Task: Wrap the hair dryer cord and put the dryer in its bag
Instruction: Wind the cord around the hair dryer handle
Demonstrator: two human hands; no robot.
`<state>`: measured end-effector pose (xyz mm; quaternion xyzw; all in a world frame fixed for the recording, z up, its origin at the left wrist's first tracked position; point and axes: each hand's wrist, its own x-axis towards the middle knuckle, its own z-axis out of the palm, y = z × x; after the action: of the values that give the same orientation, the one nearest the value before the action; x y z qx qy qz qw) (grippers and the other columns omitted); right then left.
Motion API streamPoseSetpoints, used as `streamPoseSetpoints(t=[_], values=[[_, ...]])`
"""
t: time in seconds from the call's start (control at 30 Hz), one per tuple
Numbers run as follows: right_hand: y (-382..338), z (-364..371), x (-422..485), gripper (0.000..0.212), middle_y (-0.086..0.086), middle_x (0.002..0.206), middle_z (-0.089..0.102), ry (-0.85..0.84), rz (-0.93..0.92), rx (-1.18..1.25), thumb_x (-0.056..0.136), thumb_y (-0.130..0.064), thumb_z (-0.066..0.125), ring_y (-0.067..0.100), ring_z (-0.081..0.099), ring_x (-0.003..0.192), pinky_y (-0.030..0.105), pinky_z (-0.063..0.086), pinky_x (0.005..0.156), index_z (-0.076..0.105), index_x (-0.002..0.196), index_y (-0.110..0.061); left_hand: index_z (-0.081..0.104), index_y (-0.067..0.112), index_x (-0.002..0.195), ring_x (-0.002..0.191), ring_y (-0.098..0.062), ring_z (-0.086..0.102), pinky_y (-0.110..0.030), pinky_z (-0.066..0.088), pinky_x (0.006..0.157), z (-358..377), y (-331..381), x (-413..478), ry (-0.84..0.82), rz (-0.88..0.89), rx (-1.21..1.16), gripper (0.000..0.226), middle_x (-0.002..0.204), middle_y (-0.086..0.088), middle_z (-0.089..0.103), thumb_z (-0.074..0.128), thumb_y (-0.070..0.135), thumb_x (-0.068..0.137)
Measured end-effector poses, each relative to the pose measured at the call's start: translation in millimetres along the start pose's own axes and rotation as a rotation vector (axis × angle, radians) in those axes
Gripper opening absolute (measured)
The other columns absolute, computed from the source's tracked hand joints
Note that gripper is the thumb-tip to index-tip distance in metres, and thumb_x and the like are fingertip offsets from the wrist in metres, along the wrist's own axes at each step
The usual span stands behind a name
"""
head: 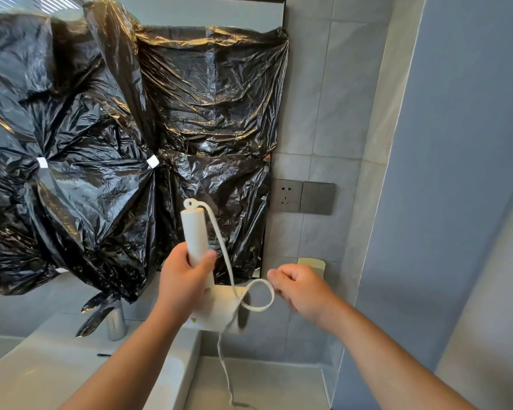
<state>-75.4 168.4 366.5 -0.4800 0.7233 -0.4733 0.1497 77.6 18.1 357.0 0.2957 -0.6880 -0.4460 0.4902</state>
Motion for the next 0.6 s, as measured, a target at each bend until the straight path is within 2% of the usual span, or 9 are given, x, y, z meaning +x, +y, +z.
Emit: streamPoseSetpoints(t=[0.1, 0.17, 0.27, 0.33, 0.4, 0.47, 0.53, 0.6], values=[[-4, 12, 1, 0.029, -0.002, 0.064, 0.057, 0.042, 0.033, 0.181, 0.095, -0.034, 0.054, 0.015, 0.049, 0.060, 0.032, 0.044, 0.057, 0.061, 0.072, -0.017, 0.059, 0.012, 0.094, 0.077, -0.028, 0.061, -0.040, 0.051, 0.062, 4, 6, 1, -0.006, 0.034, 0.059, 0.017, 0.086, -0.012, 0.063, 0.070, 0.023, 0.089], [-7, 23, 0, 0.027, -0.001, 0.072, 0.059, 0.036, 0.080, 0.169, 0.086, -0.040, 0.064, 0.012, 0.053, 0.064, 0.030, 0.047, 0.059, 0.063, 0.080, -0.014, 0.058, 0.011, 0.093, 0.077, -0.027, 0.062, -0.044, 0.053, 0.065, 6, 9, 3, 0.026, 0.039, 0.059, 0.021, 0.085, -0.011, 0.063, 0.073, 0.025, 0.087], [-8, 42, -3, 0.047, -0.004, 0.072, 0.058, 0.196, 0.191, 0.169, 0.057, -0.055, 0.074, 0.014, 0.055, 0.063, 0.035, 0.049, 0.062, 0.060, 0.086, -0.021, 0.058, 0.011, 0.094, 0.077, -0.021, 0.062, -0.036, 0.050, 0.063, 5, 13, 5, 0.082, 0.044, 0.065, 0.027, 0.085, -0.008, 0.062, 0.075, 0.028, 0.084], [-11, 51, -4, 0.058, -0.005, 0.077, 0.058, 0.246, 0.228, 0.184, 0.049, -0.058, 0.073, 0.015, 0.059, 0.066, 0.035, 0.052, 0.063, 0.057, 0.095, -0.027, 0.056, 0.011, 0.096, 0.077, -0.018, 0.062, -0.032, 0.048, 0.061, 5, 14, 5, 0.090, 0.044, 0.060, 0.030, 0.086, -0.005, 0.061, 0.076, 0.029, 0.083], [-15, 56, -3, 0.059, -0.007, 0.086, 0.061, 0.244, 0.211, 0.086, 0.055, -0.054, 0.075, 0.011, 0.061, 0.075, 0.029, 0.052, 0.063, 0.056, 0.105, -0.028, 0.053, 0.011, 0.099, 0.077, -0.017, 0.060, -0.030, 0.047, 0.060, 8, 17, 4, 0.076, 0.027, 0.056, 0.032, 0.086, -0.003, 0.060, 0.075, 0.027, 0.082], [-20, 59, -1, 0.046, -0.009, 0.086, 0.060, 0.246, 0.170, -0.013, 0.066, -0.044, 0.076, 0.006, 0.057, 0.074, 0.023, 0.045, 0.061, 0.055, 0.103, -0.026, 0.051, 0.012, 0.100, 0.073, -0.019, 0.058, -0.032, 0.045, 0.059, 10, 18, 3, 0.041, -0.017, 0.028, 0.034, 0.085, -0.003, 0.059, 0.075, 0.025, 0.080], [-24, 61, 1, 0.033, -0.009, 0.076, 0.053, 0.230, 0.160, -0.050, 0.072, -0.033, 0.071, 0.009, 0.049, 0.065, 0.025, 0.040, 0.058, 0.052, 0.097, -0.022, 0.052, 0.012, 0.094, 0.068, -0.023, 0.054, -0.034, 0.044, 0.060, 11, 19, 6, -0.016, -0.071, -0.084, 0.031, 0.079, -0.006, 0.058, 0.073, 0.022, 0.073], [-26, 59, 3, 0.027, -0.006, 0.077, 0.050, 0.190, 0.167, -0.060, 0.075, -0.022, 0.064, 0.011, 0.046, 0.065, 0.027, 0.040, 0.058, 0.049, 0.098, -0.023, 0.060, 0.013, 0.092, 0.069, -0.024, 0.055, -0.038, 0.045, 0.065, 8, 21, 8, -0.078, -0.146, -0.238, 0.027, 0.079, -0.007, 0.064, 0.074, 0.017, 0.069]])
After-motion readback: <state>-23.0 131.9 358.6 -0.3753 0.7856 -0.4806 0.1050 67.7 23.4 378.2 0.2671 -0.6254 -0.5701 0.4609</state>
